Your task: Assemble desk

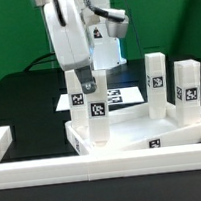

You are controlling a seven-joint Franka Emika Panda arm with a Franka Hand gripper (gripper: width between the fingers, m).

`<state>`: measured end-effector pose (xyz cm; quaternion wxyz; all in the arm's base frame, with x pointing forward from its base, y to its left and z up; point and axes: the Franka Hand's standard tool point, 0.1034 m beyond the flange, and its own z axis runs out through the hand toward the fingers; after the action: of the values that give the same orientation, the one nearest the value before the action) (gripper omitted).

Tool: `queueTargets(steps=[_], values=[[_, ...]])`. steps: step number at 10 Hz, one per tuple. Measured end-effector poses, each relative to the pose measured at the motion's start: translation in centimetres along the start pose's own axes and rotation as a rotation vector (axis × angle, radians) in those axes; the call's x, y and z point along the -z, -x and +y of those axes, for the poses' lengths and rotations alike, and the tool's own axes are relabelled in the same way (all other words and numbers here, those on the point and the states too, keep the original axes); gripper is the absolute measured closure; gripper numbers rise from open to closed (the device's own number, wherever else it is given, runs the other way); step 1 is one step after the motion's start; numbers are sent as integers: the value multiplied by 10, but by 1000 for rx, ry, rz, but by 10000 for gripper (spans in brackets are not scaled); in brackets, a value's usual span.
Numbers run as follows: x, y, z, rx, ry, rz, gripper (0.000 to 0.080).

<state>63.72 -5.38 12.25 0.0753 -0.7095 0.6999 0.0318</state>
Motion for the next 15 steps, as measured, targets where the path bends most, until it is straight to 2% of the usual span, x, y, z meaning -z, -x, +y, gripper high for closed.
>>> queueTargets(steps=[1, 2, 3, 7, 8, 9, 11, 12, 13, 14, 15], values=[[-1, -1, 4, 180, 28, 8, 235], [-2, 0, 6, 362, 54, 18, 177], [-5, 3, 7, 502, 61, 15, 177], [-5, 2, 7, 747, 64, 8, 150], [-7, 6, 7, 1009, 95, 18, 150], [-10, 20, 8, 1164, 101, -8, 150], [-10, 25, 7, 1207, 97, -12, 150], [-10, 24, 7, 1187, 98, -12, 252], [-10, 22, 7, 1185, 100, -10, 387], [-10, 18, 9, 1101, 103, -3, 387], [-10, 17, 10, 1005, 103, 1, 500]])
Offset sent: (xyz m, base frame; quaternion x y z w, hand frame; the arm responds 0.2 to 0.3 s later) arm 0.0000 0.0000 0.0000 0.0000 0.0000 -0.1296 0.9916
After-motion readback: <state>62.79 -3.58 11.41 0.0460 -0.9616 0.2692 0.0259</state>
